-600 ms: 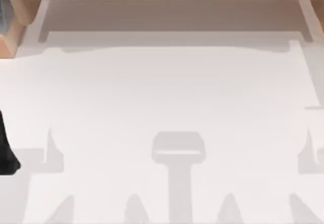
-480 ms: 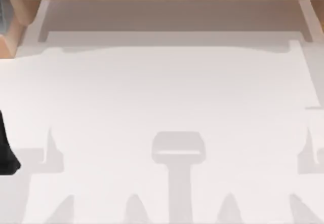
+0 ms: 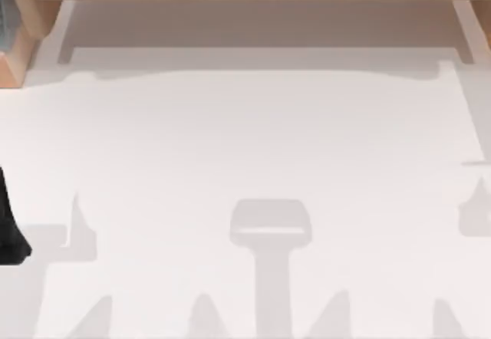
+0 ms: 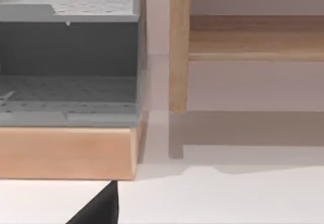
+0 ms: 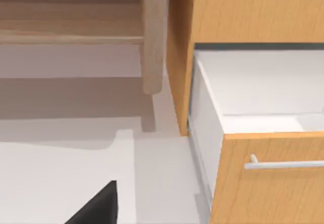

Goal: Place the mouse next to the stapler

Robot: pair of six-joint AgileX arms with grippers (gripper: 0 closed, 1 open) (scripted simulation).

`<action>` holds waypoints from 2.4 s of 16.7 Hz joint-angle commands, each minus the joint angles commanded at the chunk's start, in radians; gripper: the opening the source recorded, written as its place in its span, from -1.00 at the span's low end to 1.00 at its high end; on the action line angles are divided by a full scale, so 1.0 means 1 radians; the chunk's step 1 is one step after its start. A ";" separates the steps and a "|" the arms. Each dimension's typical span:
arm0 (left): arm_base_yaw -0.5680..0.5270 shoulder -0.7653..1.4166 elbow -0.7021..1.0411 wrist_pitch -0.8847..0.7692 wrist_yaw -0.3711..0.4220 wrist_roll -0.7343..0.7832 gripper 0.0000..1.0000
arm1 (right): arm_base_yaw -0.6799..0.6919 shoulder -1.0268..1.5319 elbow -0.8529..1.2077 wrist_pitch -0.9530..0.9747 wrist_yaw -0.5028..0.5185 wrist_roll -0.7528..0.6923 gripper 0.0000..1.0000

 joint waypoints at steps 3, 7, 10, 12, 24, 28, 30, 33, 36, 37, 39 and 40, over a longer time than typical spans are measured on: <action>0.000 0.000 0.000 0.000 0.000 0.000 1.00 | -0.068 0.236 0.247 -0.143 0.003 -0.032 1.00; 0.000 0.000 0.000 0.000 0.000 0.000 1.00 | -0.161 0.592 0.613 -0.361 0.005 -0.088 1.00; 0.000 0.000 0.000 0.000 0.000 0.000 1.00 | -0.225 0.878 0.898 -0.529 0.003 -0.138 1.00; 0.000 0.000 0.000 0.000 0.000 0.000 1.00 | -0.260 1.071 1.084 -0.637 0.001 -0.174 1.00; 0.000 0.000 0.000 0.000 0.000 0.000 1.00 | -0.312 2.017 1.920 -1.087 -0.031 -0.407 1.00; 0.000 0.000 0.000 0.000 0.000 0.000 1.00 | -0.295 2.198 2.070 -1.149 -0.043 -0.466 1.00; 0.000 0.000 0.000 0.000 0.000 0.000 1.00 | -0.287 2.260 2.123 -1.165 -0.048 -0.488 1.00; 0.000 0.000 0.000 0.000 0.000 0.000 1.00 | -0.279 2.311 2.173 -1.173 -0.054 -0.509 1.00; 0.000 0.000 0.000 0.000 0.000 0.000 1.00 | -0.278 2.319 2.182 -1.173 -0.056 -0.513 1.00; 0.000 0.000 0.000 0.000 0.000 0.000 1.00 | -0.278 2.319 2.182 -1.173 -0.056 -0.513 1.00; 0.000 0.000 0.000 0.000 0.000 0.000 1.00 | -0.278 2.319 2.182 -1.173 -0.056 -0.513 1.00; 0.000 0.000 0.000 0.000 0.000 0.000 1.00 | -0.284 2.317 2.179 -1.172 -0.055 -0.512 1.00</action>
